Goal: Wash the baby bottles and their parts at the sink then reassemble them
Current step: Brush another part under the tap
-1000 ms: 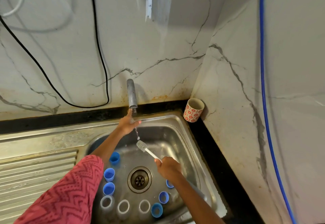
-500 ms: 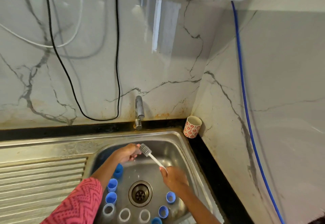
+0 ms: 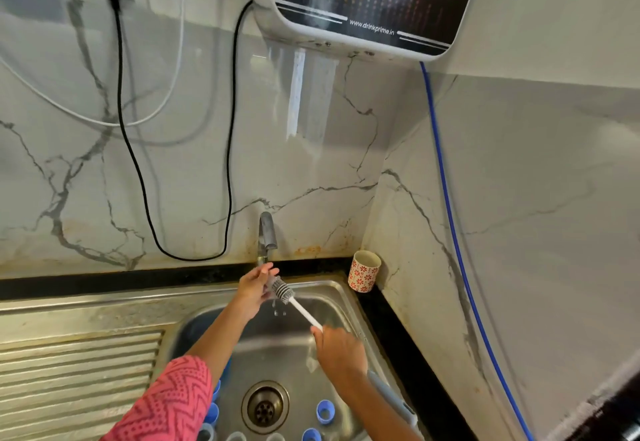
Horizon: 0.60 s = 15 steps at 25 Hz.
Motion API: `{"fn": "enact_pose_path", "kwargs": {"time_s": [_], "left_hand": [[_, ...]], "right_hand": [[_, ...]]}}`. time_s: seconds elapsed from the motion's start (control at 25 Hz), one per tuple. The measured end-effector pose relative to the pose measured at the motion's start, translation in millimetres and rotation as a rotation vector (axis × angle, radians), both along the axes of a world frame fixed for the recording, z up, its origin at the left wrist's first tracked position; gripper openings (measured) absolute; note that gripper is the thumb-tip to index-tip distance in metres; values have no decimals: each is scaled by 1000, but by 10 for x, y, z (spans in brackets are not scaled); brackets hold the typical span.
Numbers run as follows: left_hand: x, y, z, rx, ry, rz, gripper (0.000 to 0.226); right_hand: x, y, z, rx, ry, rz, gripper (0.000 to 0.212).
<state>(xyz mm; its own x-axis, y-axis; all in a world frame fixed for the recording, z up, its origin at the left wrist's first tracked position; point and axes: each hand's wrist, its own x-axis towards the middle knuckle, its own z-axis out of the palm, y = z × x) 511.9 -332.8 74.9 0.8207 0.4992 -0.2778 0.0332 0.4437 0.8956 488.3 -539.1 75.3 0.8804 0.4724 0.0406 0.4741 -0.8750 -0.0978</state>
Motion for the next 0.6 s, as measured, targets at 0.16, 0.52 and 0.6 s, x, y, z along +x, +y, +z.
{"fn": "enact_pose_path", "kwargs": {"time_s": [0.16,0.52,0.6], "left_hand": [[-3,-60,61,-167,-21,-12,36],[-132,63,-39,-35,42,-179,36],[-162,99,-121,-95,27,-178,37]], "right_hand": [[25,16,57,-93,-78,-13,47],[93,57,126,87,234,45,50],[149,36,169,261,544,22,48]]}}
